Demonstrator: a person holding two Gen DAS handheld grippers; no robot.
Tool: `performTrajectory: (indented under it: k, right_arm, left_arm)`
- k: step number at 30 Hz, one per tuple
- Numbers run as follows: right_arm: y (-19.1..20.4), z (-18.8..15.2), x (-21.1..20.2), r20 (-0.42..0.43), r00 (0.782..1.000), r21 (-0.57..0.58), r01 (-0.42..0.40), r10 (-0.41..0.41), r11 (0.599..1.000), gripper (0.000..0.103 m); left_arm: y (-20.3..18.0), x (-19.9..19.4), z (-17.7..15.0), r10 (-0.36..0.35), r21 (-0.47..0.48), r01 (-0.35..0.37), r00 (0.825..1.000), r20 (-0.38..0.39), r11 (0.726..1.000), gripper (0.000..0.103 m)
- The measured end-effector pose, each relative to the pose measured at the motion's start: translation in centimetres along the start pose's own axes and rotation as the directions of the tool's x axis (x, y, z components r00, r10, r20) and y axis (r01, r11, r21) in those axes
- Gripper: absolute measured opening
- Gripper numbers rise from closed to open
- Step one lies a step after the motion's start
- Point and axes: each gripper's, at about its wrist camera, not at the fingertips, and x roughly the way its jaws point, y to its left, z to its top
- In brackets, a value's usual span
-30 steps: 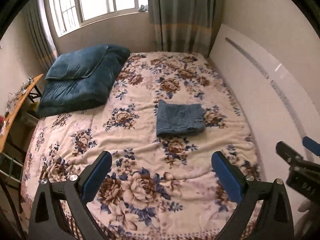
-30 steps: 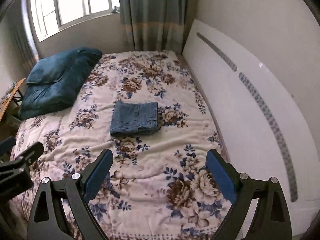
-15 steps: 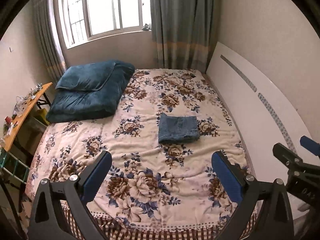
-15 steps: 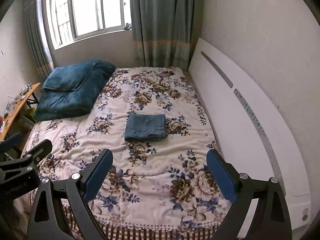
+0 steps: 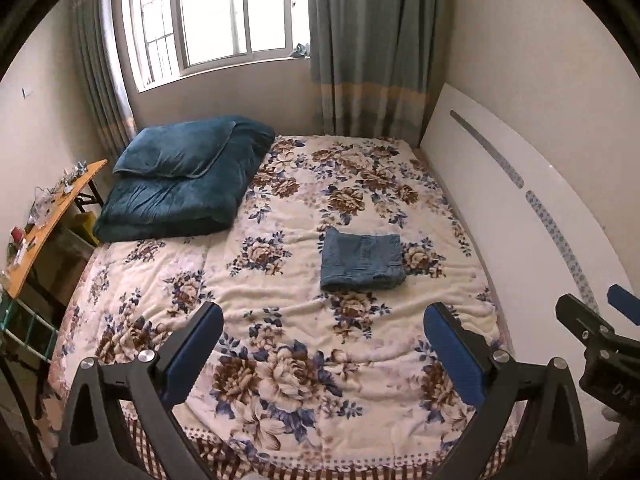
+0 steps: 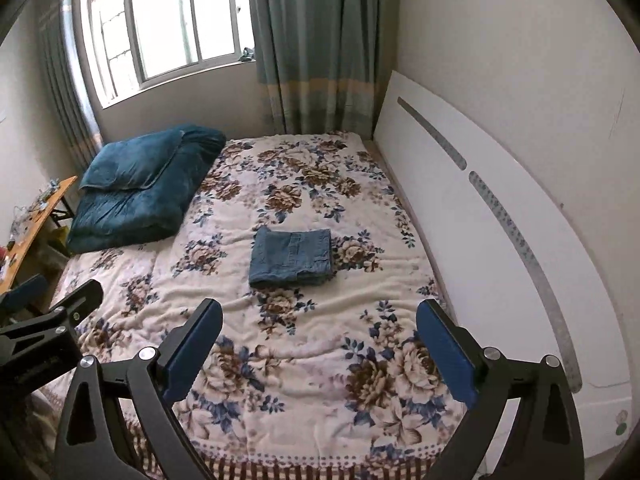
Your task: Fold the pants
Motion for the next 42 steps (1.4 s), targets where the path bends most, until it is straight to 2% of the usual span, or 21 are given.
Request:
performTrajectory:
  k: [9, 11, 19, 30, 42]
  right_arm:
    - [0.1, 2.2, 6.0, -0.012, 0.998, -0.008, 0.057, -0.058, 0.998, 0.1]
    - [0.3, 2.5, 7.4, -0.027, 0.999, -0.01, 0.031, -0.031, 0.999, 0.1]
    - [0.6, 2.2, 11.8, -0.077, 0.995, 0.001, 0.06, -0.059, 0.998, 0.101]
    - [1.1, 1.9, 13.8, -0.104, 0.993, -0.016, 0.061, -0.063, 0.998, 0.101]
    - [1.8, 1.9, 14.1, -0.11, 0.993, -0.013, 0.044, -0.045, 0.999, 0.101]
  left_arm:
    - [-0.7, 5.0, 2.0, 0.029, 0.011, -0.029, 0.999, -0.025, 1.0, 0.103]
    - [-0.9, 5.9, 2.1, 0.043, 0.019, -0.042, 0.999, -0.032, 0.999, 0.103]
    - [-1.0, 9.3, 2.1, 0.072, 0.026, -0.07, 0.995, -0.076, 0.997, 0.103]
    - [-1.3, 10.6, 1.9, 0.072, 0.031, -0.069, 0.994, -0.083, 0.997, 0.103]
    - [-1.6, 10.7, 2.0, 0.08, 0.034, -0.078, 0.994, -0.069, 0.996, 0.103]
